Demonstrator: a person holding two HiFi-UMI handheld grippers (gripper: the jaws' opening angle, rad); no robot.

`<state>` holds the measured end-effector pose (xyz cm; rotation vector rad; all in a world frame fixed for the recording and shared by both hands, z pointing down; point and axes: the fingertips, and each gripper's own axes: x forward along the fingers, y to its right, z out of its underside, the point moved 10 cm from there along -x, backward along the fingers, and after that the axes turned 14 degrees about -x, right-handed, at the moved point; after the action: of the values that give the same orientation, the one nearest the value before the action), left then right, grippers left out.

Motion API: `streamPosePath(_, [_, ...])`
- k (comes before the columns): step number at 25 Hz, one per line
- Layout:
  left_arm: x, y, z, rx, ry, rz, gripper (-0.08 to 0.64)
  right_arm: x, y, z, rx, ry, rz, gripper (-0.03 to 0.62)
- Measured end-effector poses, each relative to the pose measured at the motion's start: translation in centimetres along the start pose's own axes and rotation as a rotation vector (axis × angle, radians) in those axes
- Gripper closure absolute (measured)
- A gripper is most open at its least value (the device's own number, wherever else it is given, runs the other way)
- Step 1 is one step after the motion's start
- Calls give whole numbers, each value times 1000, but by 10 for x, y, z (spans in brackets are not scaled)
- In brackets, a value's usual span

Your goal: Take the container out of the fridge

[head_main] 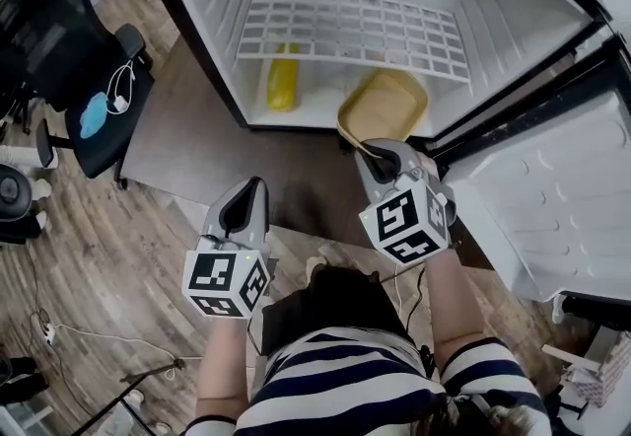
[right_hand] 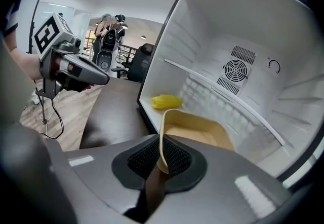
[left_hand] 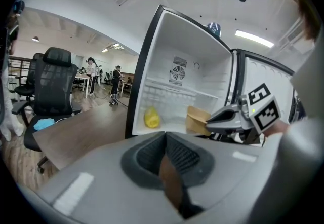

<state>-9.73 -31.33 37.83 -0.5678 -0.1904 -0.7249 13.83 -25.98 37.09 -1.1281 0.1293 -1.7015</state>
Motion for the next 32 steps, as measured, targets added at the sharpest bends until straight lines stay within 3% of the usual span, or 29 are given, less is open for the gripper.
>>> streamPosePath(8, [-21, 7, -5, 14, 4, 28, 560, -37, -28, -12, 33, 12, 5, 575])
streamPosePath(20, [-65, -13, -24, 54, 15, 8, 560, -85, -74, -21, 80, -30, 16, 575])
streamPosePath(32, [-88, -28, -19, 65, -10, 22, 560, -112, -105, -25, 138, -66, 43, 575])
